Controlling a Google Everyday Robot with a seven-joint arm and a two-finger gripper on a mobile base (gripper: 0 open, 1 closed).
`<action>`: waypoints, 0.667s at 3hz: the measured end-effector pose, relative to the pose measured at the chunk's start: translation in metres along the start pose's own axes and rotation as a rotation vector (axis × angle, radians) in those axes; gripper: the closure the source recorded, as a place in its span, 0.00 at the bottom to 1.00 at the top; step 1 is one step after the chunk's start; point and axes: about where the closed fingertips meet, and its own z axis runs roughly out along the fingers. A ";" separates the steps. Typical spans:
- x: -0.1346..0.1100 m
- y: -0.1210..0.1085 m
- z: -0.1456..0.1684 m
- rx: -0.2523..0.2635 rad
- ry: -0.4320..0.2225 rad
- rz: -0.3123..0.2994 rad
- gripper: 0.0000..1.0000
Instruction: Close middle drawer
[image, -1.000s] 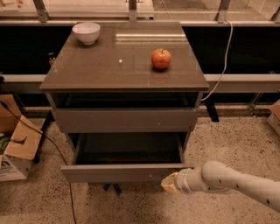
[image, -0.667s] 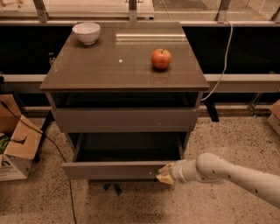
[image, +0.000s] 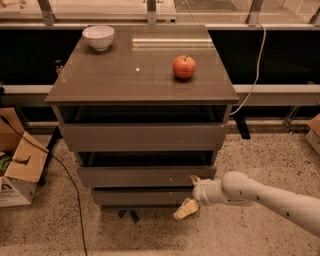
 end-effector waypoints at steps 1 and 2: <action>-0.008 -0.003 0.013 -0.012 0.007 -0.033 0.00; -0.029 -0.021 0.030 0.014 -0.017 -0.080 0.00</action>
Offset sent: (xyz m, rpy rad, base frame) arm 0.0490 0.0342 -0.0031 -0.0185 -0.0759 0.0629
